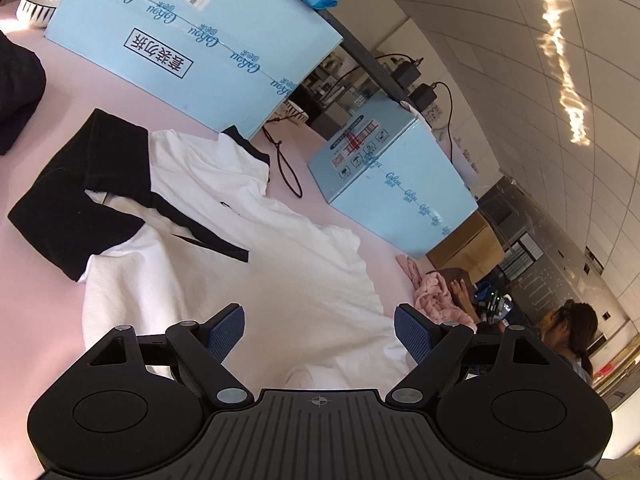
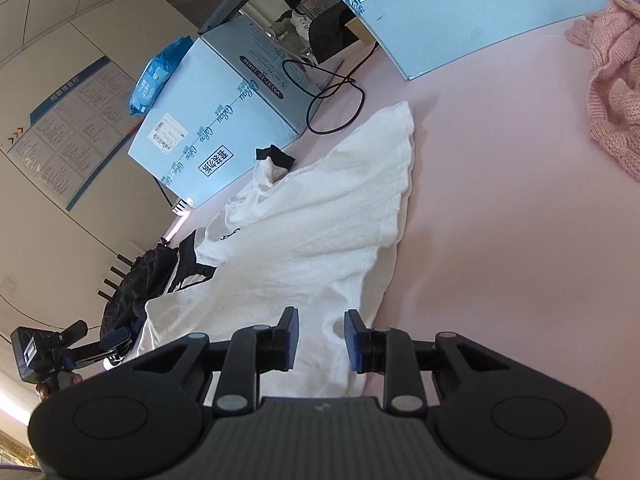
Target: Fold clothes
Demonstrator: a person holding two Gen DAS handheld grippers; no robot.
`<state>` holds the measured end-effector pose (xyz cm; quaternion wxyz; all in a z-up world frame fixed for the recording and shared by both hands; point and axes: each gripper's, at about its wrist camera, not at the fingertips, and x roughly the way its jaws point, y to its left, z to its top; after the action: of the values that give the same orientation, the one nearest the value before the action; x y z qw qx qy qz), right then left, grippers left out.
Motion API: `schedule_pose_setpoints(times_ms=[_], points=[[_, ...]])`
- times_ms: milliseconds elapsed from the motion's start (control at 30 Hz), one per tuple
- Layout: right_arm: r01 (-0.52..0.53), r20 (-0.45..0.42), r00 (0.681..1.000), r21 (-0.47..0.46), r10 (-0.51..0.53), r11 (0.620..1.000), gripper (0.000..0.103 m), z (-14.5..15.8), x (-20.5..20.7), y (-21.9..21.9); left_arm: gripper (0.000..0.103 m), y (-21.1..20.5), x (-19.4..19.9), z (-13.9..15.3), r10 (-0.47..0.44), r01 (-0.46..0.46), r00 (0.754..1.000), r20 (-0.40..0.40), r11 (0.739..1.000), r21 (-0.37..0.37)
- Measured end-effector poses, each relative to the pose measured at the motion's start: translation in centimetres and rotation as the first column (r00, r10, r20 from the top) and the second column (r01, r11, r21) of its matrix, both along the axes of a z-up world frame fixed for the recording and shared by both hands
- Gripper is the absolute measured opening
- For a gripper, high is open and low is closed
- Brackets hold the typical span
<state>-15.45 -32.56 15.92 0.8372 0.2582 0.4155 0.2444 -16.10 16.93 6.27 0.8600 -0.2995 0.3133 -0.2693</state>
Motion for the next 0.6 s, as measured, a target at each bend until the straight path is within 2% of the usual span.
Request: schedule_pose_setpoints(times_ms=[133,167,367,433,600], points=[[-0.012,-0.014,1.0,-0.035,0.012,0.999,0.028,-0.7,-0.2,0.4,0.084,0.1,0.6,-1.4,-0.01,0.007,0.998,-0.057,0.999,-0.053],[-0.007,-0.006,1.0,-0.05,0.007,0.999,0.025,-0.8,-0.2,0.6,0.084,-0.1,0.8,-1.6,-0.02,0.016,0.998,-0.065,0.998,-0.065],[-0.022,0.02,1.0,-0.103,0.024,0.994,0.023,-0.8,0.1,1.2,0.084,-2.0,0.9,-1.2,-0.09,0.088,0.995,-0.03,0.994,-0.07],[-0.016,0.024,1.0,-0.122,0.019,0.992,0.006,-0.8,0.0,1.3,0.084,-2.3,0.7,-1.1,-0.105,0.103,0.994,-0.021,0.992,-0.07],[0.005,0.053,0.999,-0.116,0.001,0.993,0.001,-0.3,-1.9,0.7,0.084,-2.1,1.1,-0.8,-0.096,0.094,0.995,-0.03,0.994,-0.054]])
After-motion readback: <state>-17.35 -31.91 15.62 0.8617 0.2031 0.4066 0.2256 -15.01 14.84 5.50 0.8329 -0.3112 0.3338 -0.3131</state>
